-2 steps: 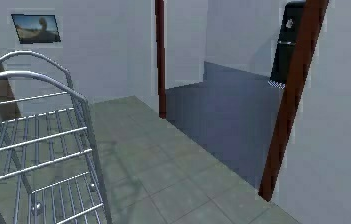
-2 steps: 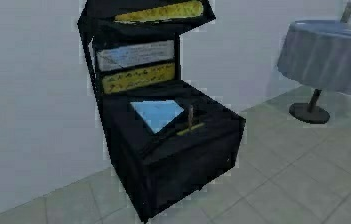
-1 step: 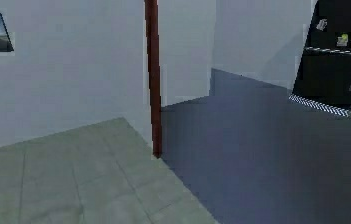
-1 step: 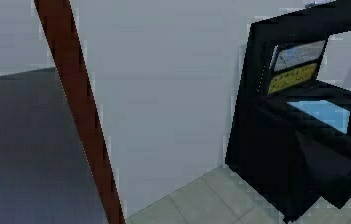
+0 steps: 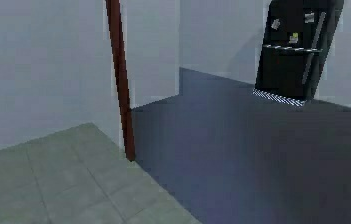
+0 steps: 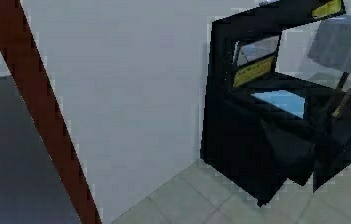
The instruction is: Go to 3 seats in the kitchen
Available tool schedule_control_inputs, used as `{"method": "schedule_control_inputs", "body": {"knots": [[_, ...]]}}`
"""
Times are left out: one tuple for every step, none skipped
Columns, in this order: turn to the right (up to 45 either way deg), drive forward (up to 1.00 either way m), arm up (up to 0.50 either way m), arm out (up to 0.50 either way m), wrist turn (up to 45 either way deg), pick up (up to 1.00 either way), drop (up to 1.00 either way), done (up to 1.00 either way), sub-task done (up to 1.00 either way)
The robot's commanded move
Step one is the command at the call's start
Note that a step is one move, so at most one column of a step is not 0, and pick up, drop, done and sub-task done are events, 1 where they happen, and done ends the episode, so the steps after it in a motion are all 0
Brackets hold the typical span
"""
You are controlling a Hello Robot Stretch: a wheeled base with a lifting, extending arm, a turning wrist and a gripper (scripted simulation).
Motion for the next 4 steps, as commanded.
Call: {"method": "schedule_control_inputs", "body": {"knots": [[0.0,0.3,0.0,0.0,0.0,0.0,0.0,0.0,0.0],[21.0,0.0,0.0,0.0,0.0,0.0,0.0,0.0,0.0],[0.0,0.3,0.0,0.0,0.0,0.0,0.0,0.0,0.0],[24.0,0.0,0.0,0.0,0.0,0.0,0.0,0.0,0.0]]}}
